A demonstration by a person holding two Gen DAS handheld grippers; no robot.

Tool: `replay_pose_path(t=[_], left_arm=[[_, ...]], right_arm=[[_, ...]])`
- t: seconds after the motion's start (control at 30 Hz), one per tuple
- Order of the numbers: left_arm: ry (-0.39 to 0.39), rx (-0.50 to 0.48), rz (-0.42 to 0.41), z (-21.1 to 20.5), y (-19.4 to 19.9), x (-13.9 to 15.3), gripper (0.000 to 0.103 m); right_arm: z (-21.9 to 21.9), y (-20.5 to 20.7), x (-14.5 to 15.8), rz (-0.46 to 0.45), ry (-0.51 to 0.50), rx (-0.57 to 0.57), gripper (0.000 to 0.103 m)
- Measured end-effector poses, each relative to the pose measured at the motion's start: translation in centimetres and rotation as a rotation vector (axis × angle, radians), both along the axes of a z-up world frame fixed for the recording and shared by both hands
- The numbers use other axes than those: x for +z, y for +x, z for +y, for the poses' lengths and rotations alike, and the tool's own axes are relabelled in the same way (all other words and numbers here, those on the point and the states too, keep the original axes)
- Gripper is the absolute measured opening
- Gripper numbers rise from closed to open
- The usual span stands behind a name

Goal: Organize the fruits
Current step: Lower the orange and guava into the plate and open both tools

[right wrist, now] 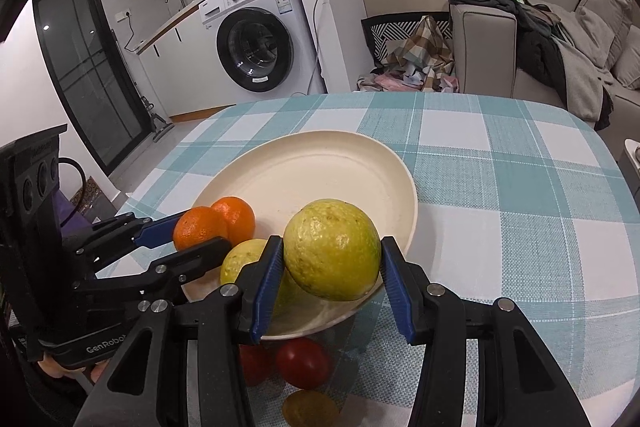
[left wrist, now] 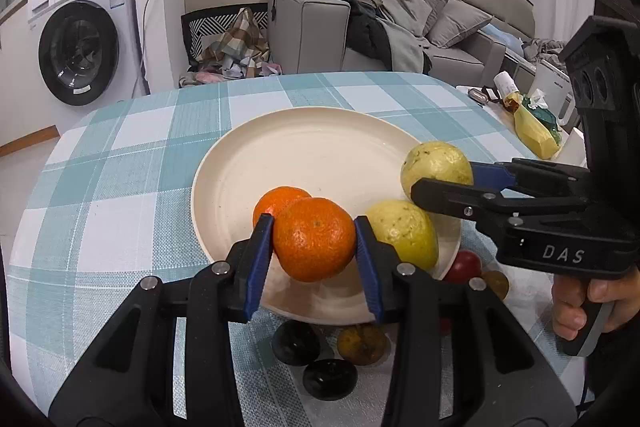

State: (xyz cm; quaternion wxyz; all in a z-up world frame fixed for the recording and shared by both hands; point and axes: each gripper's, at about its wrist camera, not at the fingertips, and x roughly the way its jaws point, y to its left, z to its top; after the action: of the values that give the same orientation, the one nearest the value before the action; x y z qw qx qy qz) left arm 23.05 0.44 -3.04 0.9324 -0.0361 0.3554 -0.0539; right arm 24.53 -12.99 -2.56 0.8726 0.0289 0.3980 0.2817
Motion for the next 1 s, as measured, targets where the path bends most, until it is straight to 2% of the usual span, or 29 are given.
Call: replay_pose_path(t=[0.57,0.87,1.0], left_arm=[[-0.029,0.026,0.035,1.4,0.1,-0.9,0.037],[-0.004,0.024,0.037,1.4,-0.2,-1.0,0.037],[0.006,0.027,0.012,1.3,-0.9,-0.7,0.039]], right_arm=[[0.2,0.2,-0.5,0.022,0.029,0.014,0.050],[0.3,-0.5,-0.3,-0.009,0.008,0.009,0.050],[-0.1,-1.2,-0.1,-0.028,0.002,0.011,0.052]])
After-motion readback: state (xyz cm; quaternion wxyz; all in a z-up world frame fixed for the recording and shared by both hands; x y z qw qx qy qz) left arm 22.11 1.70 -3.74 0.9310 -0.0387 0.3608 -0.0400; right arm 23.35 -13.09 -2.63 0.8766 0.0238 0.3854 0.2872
